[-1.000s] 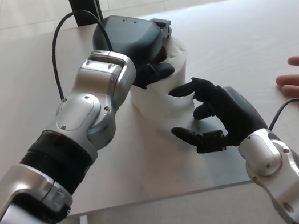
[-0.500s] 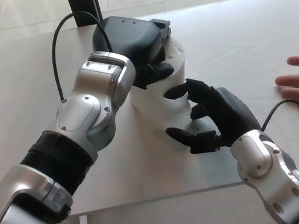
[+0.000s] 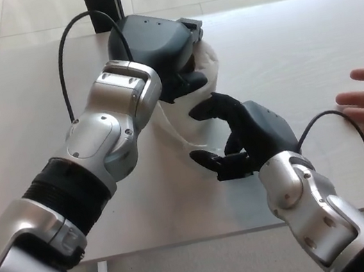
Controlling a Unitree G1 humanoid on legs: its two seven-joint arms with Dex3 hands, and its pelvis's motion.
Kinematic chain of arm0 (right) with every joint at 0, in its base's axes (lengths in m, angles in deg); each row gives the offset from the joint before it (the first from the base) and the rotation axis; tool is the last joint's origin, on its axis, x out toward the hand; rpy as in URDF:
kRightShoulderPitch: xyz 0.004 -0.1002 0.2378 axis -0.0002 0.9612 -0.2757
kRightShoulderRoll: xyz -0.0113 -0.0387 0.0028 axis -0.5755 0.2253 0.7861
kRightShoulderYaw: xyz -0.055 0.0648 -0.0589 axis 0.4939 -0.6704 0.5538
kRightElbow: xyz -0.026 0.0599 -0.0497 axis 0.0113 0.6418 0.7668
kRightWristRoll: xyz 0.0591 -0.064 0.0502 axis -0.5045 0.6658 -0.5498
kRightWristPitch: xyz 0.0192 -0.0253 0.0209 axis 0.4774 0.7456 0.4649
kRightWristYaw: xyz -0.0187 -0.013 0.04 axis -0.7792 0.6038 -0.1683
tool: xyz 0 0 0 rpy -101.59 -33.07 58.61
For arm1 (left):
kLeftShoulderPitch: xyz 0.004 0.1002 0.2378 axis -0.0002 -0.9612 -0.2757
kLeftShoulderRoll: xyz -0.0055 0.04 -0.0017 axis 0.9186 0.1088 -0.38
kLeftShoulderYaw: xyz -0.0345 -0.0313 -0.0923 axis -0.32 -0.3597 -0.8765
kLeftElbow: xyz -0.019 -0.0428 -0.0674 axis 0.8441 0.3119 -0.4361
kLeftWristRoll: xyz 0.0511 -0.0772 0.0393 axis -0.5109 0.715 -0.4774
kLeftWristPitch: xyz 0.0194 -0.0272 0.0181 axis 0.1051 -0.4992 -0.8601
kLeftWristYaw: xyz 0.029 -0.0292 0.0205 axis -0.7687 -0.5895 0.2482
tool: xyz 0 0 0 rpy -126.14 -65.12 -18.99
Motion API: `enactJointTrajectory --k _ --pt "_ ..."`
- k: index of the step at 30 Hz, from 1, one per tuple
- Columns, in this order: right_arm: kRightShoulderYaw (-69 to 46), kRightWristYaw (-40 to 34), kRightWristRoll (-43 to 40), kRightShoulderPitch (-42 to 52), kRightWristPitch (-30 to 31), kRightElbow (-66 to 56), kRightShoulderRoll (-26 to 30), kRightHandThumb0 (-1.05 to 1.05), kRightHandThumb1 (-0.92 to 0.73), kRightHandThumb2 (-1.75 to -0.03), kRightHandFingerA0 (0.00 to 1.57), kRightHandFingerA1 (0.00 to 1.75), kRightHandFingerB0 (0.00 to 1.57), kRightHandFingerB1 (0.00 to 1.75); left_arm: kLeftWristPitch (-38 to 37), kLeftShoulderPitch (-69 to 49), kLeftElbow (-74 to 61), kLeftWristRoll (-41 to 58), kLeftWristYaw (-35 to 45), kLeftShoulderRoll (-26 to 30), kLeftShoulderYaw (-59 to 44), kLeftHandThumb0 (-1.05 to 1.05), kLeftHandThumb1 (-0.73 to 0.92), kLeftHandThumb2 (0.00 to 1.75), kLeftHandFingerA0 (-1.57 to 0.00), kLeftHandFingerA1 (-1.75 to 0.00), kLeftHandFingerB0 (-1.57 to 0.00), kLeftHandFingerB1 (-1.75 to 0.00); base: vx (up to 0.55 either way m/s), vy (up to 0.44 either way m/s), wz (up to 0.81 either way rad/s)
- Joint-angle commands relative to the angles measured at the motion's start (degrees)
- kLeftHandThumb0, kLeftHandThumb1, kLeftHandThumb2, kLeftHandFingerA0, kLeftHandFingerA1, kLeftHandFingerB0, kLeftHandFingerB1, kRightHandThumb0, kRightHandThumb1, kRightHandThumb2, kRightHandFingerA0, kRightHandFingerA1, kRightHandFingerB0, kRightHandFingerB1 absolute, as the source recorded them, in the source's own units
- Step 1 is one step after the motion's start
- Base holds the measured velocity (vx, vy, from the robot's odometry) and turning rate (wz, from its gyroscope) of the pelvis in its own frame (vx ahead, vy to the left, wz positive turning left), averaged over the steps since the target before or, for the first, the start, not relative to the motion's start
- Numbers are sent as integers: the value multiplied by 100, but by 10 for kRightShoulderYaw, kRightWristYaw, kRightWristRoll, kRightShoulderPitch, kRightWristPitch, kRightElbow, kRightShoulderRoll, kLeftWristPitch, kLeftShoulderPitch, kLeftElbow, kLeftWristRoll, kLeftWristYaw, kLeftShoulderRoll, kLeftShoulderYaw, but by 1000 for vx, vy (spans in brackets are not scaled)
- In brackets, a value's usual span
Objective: A toilet paper roll is kept in the middle of the desk infront of the robot. The robot places its left hand on the top of the toilet paper roll to hold it still and uses its right hand to tear off a piece of toilet paper from it and hands the paper to a person
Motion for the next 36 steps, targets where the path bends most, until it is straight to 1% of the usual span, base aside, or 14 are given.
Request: enactJointTrajectory --k 1,2,6,7,12,18,19,20,24,25,28,30,32,36 --pt "16 -13 24 15 36 40 -3 -65 -50 -98 119 140 29 61 2 4 6 -2 29 -12 5 -75 92 77 -75 -94 -39 -44 0 0 0" --pt "19 -18 29 14 38 46 -5 -55 -66 -69 88 163 35 60 1 3 7 -2 28 -12 5 -75 92 74 -78 -87 -40 -42 0 0 0" --pt "32 -30 47 13 45 53 -7 -53 -49 -98 115 132 40 67 -7 -2 8 -2 15 -12 3 -75 92 74 -75 -86 -43 -44 0 0 0" --pt "34 -33 48 14 46 55 -9 -54 -68 -64 89 157 40 65 -5 -2 9 -2 15 -13 3 -76 92 75 -83 -98 -43 -45 0 0 0" --pt "47 -54 59 20 38 58 -20 -58 -71 -67 84 150 54 85 -3 -9 7 -1 13 -14 2 -76 92 74 -81 -102 -43 -45 0 0 0" --pt "52 -67 70 8 51 69 -39 -48 -78 -73 90 175 22 85 -10 -9 8 -1 13 -13 3 -76 92 74 -65 -96 -48 -53 0 0 0" --pt "51 -75 71 9 46 71 -42 -54 -59 -105 109 133 24 70 -8 -9 7 -3 20 -11 5 -77 92 79 -55 -80 -42 -48 0 0 0" --pt "49 -80 71 9 45 73 -44 -48 -78 -72 81 175 15 85 -8 -9 7 -3 22 -11 6 -75 92 76 -62 -83 -43 -43 0 0 0" --pt "38 -100 65 17 25 71 -51 -48 -78 -74 81 175 28 113 -9 -15 4 -4 18 -10 8 -76 92 77 -61 -76 -42 -43 0 0 0" --pt "36 -112 58 16 -17 74 -48 -53 -79 -74 72 155 24 72 -8 -15 8 -5 16 -12 9 -76 92 77 -69 -103 -46 -51 0 0 0" --pt "32 -113 56 9 -29 80 -49 -51 -76 -72 64 136 28 70 -12 -15 14 -5 7 -14 9 -76 92 76 -76 -130 -56 -60 0 0 0" --pt "43 -84 74 -14 16 99 -48 -45 -73 -72 65 165 46 135 -10 -13 15 -4 6 -17 7 -76 92 76 -80 -134 -65 -69 0 0 0" --pt "51 -74 83 -19 42 97 -50 -52 -56 -104 93 123 58 92 -8 -14 16 1 5 -20 3 -79 75 101 -92 -118 -57 -63 0 0 0" --pt "45 -104 72 -4 15 90 -58 -47 -72 -72 59 157 33 104 -12 -18 14 3 1 -19 -2 -79 73 99 -93 -118 -57 -63 0 0 0"
